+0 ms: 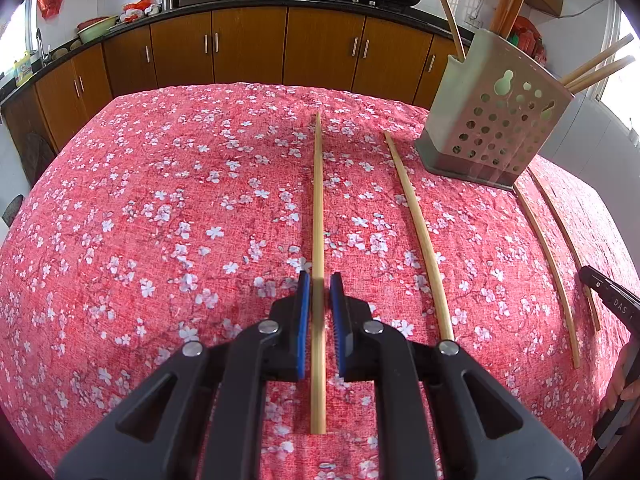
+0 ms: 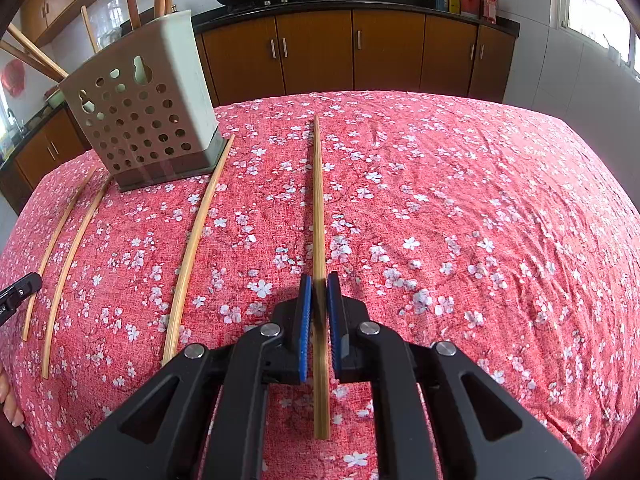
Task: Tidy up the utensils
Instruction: 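Hold both grasped chopsticks just above the table, then lift both chopsticks and insert them upright into the beige holder, then open both tools to drop the chopsticks into the holder, then grasp the last chopstick with the right tool while the left tool grasps another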
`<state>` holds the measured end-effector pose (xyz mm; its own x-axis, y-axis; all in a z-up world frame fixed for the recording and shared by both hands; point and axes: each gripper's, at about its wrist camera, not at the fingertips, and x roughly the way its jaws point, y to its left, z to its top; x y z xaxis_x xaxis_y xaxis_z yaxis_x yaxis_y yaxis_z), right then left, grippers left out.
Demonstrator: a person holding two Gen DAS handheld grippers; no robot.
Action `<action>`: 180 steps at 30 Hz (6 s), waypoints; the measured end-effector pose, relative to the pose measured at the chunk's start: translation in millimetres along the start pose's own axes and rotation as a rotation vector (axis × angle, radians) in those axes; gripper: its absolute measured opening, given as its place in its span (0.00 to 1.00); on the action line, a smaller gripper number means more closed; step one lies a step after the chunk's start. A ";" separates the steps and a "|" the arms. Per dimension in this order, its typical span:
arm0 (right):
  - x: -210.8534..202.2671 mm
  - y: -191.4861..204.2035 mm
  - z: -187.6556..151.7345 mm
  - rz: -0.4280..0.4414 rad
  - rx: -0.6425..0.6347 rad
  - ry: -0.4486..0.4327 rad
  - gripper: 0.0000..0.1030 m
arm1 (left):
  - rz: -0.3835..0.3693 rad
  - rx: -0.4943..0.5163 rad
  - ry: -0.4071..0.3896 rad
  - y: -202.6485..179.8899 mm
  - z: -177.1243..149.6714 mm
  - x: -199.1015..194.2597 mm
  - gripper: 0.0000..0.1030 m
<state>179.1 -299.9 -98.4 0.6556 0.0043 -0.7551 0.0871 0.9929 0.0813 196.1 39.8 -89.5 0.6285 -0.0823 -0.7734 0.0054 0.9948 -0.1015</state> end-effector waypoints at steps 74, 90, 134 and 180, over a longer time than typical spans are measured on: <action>-139.1 -10.5 40.1 0.091 0.016 -0.353 0.08 | -0.027 0.057 -0.359 -28.5 44.6 -145.5 0.07; -185.8 14.6 80.9 0.199 -0.016 -0.497 0.08 | -0.082 0.102 -0.478 -58.4 78.0 -192.9 0.07; -163.8 42.5 163.7 0.238 0.051 -0.661 0.31 | -0.124 -0.050 -0.631 -111.2 206.4 -142.4 0.21; -11.1 48.5 -15.9 0.155 -0.028 0.017 0.07 | -0.076 -0.020 -0.082 -28.7 -1.7 -49.2 0.40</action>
<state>164.1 -249.9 -96.5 0.6465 0.1600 -0.7460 -0.0357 0.9830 0.1799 163.6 15.1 -49.6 0.6883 -0.1515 -0.7094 0.0408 0.9845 -0.1707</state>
